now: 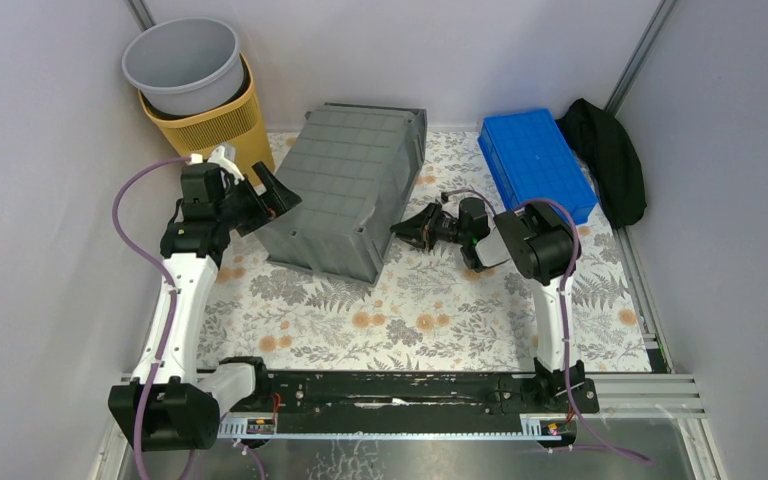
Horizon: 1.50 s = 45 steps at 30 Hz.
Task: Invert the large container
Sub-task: Turn the container upside down at the center of the board.
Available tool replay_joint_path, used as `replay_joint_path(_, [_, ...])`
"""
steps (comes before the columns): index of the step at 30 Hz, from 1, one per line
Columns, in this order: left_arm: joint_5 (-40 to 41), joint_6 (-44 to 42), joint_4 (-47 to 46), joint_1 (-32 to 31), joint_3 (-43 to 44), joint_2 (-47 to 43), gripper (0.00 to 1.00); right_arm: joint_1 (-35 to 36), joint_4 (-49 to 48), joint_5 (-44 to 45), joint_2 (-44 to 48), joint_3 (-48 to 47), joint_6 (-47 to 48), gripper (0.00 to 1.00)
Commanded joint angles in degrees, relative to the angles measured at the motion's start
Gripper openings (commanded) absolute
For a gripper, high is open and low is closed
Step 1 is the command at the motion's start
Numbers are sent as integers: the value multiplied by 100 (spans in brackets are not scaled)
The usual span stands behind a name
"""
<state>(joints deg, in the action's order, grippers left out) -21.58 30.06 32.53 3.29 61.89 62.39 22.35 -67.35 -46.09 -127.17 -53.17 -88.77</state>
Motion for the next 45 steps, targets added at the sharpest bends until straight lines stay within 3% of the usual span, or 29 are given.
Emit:
replay_joint_path(1, [211, -63, -302, 16, -69, -32, 98, -78, -543, 28, -65, 39, -264, 0])
replay_joint_path(8, [304, -93, -309, 20, -180, 55, 98, -124, -612, 75, -94, 199, -221, 0])
replay_joint_path(14, [999, -208, -276, 22, -252, 10, 98, -214, -494, 147, -2, 415, -38, 0])
replay_joint_path(21, [1283, -198, -394, 22, -394, 231, 98, -375, -538, 229, 127, 770, 76, 0])
replay_joint_path(35, [795, -116, -529, -18, -406, 412, 95, -966, -934, 123, 481, 1732, 218, 0])
replay_joint_path(44, [788, -44, -568, -525, -385, 728, 95, -1615, -1226, -145, 620, 2399, 397, 0])
replay_joint_path(45, [807, -12, -603, -642, -380, 773, 95, -1661, -1268, -171, 605, 2447, 397, 4])
